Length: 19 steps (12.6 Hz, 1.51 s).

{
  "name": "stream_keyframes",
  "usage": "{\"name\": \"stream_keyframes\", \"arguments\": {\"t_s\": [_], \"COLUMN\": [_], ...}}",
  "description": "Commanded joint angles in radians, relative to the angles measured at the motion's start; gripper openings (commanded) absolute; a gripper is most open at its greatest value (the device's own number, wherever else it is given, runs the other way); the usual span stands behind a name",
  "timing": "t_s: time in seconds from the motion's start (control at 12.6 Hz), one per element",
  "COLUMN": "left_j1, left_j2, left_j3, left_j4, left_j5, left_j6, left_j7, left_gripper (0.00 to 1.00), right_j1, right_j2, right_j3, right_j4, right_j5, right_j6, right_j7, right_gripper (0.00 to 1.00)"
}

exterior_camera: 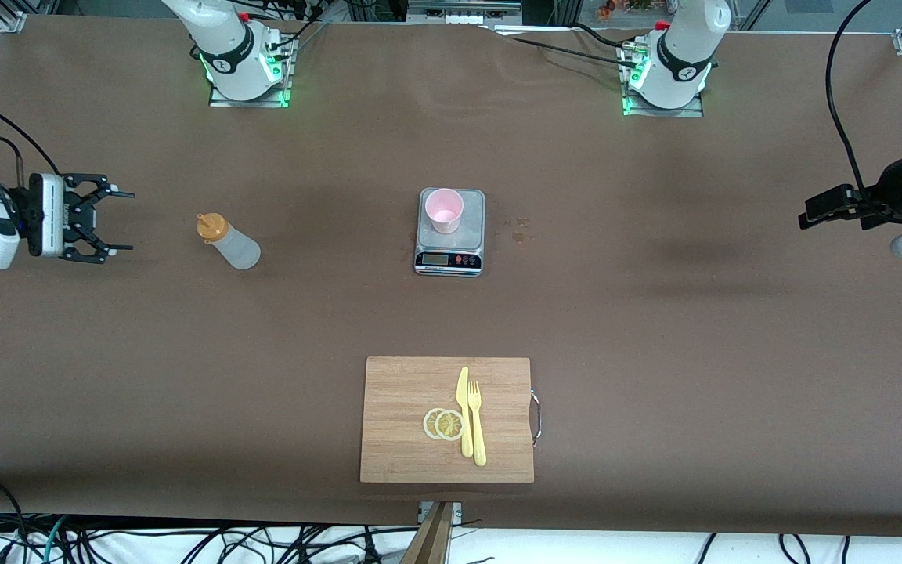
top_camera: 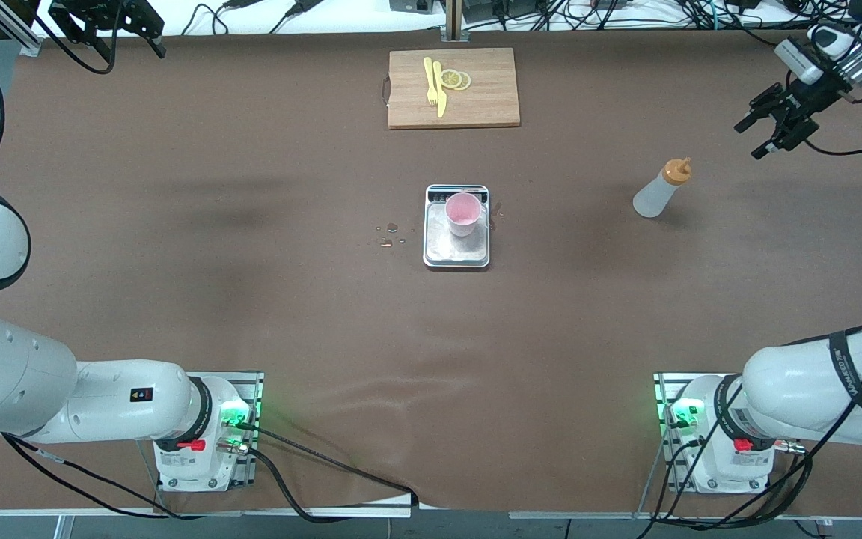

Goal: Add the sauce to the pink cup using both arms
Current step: 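Reach the right gripper to the sauce bottle and grasp it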

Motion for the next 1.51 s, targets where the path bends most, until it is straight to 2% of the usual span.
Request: {"name": "stream_keyframes", "arguments": {"t_s": [0.0,0.48,0.88,1.03,1.11,1.27,1.43], "left_j1": [0.009,0.000,-0.006,-0.007,-0.009,-0.009,0.014], "left_j2": [0.032,0.032,0.032,0.026,0.021,0.021,0.017], "left_j3": [0.000,-0.009,-0.016,-0.026,-0.047,-0.131,-0.135], "left_j4": [0.038,0.076,0.078,0.079,0.078,0.079,0.079], "left_j5": [0.001,0.015,0.014,0.017,0.030,0.133,0.124], "left_j6": [0.023,0.020,0.015,-0.026,-0.054,-0.054,-0.051], "left_j7": [0.003,0.012,0.012,0.012,0.011,0.005,0.018], "left_gripper": [1.00,1.00,1.00,1.00,1.00,1.00,1.00], "right_j1": [-0.013,-0.011,0.004,0.033,0.035,0.042,0.051], "right_j2": [0.057,0.220,0.272,0.278,0.278,0.272,0.269], "right_j3": [0.005,0.005,0.007,0.007,0.008,0.011,0.014], "right_j4": [0.002,0.002,0.000,-0.006,-0.017,-0.040,-0.058], "right_j5": [0.082,0.228,0.271,0.271,0.281,0.292,0.294], "right_j6": [-0.010,-0.028,-0.028,-0.030,-0.028,-0.028,-0.028], "right_j7": [-0.162,-0.449,-0.528,-0.526,-0.525,-0.526,-0.528], "right_gripper": [1.00,1.00,1.00,1.00,1.00,1.00,1.00]}}
